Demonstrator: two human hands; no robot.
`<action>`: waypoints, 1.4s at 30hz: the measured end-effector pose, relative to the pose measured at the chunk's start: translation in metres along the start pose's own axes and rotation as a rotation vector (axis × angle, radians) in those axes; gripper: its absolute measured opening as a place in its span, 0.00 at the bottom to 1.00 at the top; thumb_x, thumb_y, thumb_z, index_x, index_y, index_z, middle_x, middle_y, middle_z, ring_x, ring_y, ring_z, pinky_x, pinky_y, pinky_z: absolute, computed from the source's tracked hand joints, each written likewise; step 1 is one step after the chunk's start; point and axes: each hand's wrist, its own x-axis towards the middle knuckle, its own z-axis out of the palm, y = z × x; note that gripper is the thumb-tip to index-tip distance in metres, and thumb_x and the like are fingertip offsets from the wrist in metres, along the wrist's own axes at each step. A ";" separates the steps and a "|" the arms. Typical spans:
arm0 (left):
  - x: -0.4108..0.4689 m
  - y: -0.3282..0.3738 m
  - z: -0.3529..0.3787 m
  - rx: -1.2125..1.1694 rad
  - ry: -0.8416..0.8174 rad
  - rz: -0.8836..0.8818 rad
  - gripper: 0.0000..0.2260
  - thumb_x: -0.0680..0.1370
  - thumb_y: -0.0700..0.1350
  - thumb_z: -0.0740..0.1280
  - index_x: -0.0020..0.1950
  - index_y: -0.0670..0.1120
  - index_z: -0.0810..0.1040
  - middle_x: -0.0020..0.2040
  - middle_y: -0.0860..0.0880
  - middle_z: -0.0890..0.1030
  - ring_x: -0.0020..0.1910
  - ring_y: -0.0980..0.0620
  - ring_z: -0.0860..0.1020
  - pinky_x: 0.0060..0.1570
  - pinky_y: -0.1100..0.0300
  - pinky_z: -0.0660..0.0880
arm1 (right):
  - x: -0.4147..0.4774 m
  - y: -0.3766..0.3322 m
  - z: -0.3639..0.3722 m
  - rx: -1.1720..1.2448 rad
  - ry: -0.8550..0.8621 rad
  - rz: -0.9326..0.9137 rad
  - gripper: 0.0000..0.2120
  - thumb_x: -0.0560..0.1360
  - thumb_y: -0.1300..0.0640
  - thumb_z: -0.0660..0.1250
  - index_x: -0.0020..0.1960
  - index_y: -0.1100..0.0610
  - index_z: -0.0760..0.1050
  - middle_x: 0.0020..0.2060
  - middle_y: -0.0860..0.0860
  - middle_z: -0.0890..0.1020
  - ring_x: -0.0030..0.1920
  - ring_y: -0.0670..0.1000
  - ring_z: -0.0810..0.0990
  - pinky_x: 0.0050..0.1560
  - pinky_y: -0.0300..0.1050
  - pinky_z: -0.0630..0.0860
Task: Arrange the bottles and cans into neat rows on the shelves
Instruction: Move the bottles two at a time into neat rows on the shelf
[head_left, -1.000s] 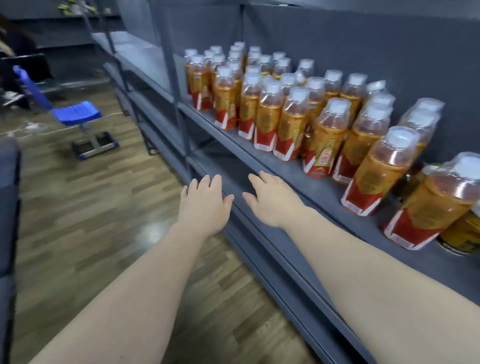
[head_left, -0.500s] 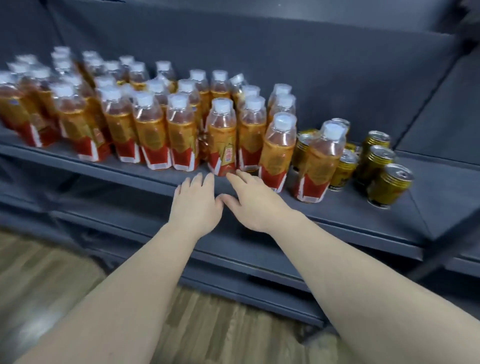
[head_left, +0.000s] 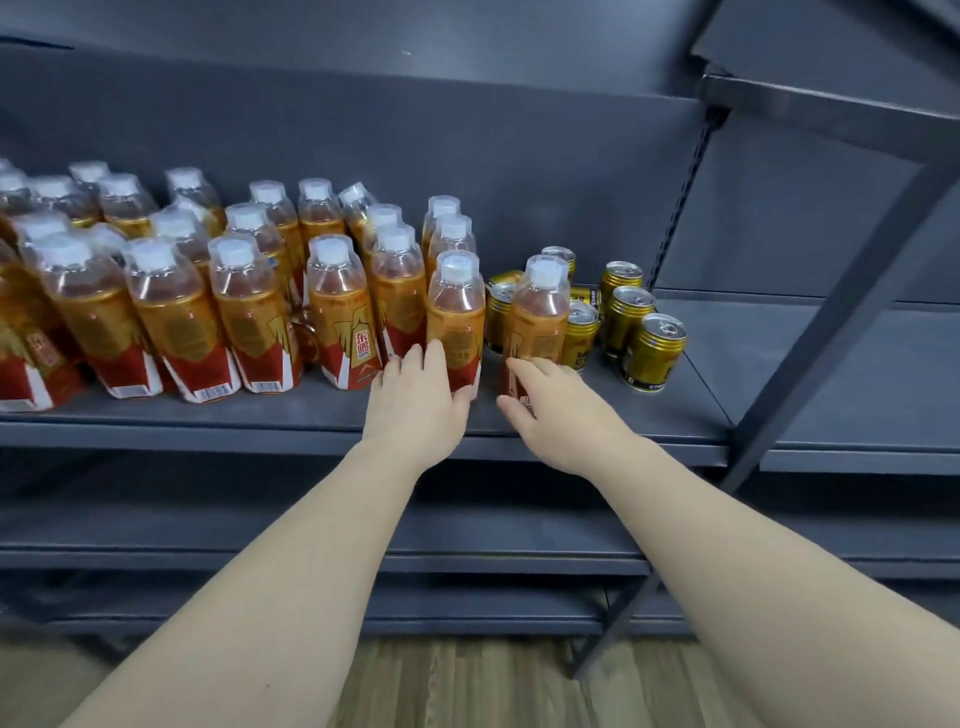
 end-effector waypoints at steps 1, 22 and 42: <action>0.003 0.003 0.001 -0.029 0.007 -0.021 0.27 0.80 0.57 0.63 0.74 0.45 0.63 0.69 0.44 0.73 0.68 0.41 0.72 0.66 0.43 0.72 | 0.001 0.005 -0.001 0.012 0.031 0.024 0.22 0.83 0.45 0.57 0.75 0.52 0.64 0.70 0.51 0.72 0.68 0.55 0.70 0.66 0.51 0.72; 0.057 0.026 0.027 -0.533 0.122 -0.433 0.43 0.73 0.55 0.76 0.78 0.49 0.52 0.71 0.45 0.70 0.68 0.41 0.73 0.63 0.46 0.75 | 0.072 0.029 0.025 0.723 0.297 0.397 0.45 0.70 0.42 0.77 0.77 0.51 0.55 0.70 0.51 0.69 0.69 0.55 0.71 0.65 0.54 0.75; 0.019 0.055 0.017 -0.531 -0.015 -0.202 0.36 0.70 0.58 0.77 0.71 0.52 0.62 0.64 0.52 0.76 0.62 0.49 0.77 0.57 0.50 0.79 | 0.008 0.044 0.006 0.715 0.407 0.395 0.33 0.73 0.45 0.75 0.70 0.51 0.62 0.62 0.47 0.76 0.60 0.49 0.76 0.58 0.47 0.77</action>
